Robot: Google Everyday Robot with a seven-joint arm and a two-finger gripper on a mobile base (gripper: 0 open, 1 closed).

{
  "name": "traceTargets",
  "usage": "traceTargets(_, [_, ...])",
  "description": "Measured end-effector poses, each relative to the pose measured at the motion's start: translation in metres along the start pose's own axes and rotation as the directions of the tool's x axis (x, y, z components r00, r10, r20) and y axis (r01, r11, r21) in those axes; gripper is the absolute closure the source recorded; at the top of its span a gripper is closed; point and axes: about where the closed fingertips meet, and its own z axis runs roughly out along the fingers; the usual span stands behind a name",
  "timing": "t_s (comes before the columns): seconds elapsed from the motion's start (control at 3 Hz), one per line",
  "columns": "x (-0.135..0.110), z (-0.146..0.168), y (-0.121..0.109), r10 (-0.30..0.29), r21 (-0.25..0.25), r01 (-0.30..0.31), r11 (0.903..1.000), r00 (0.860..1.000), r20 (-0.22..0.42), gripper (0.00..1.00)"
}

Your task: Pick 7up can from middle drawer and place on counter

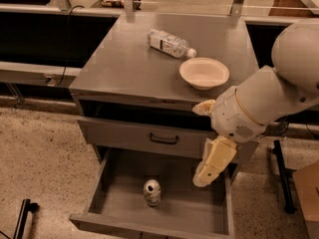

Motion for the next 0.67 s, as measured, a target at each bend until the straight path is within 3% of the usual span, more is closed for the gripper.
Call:
traceTargets(0.33, [0.014,0.04,0.015,0.045,-0.083,-0.038,0.9958,0.995,0.083,0.0])
traceTargets(0.67, [0.041,0.107,0.049,0.096,-0.13,-0.07,0.9891,0.975,0.202,0.0])
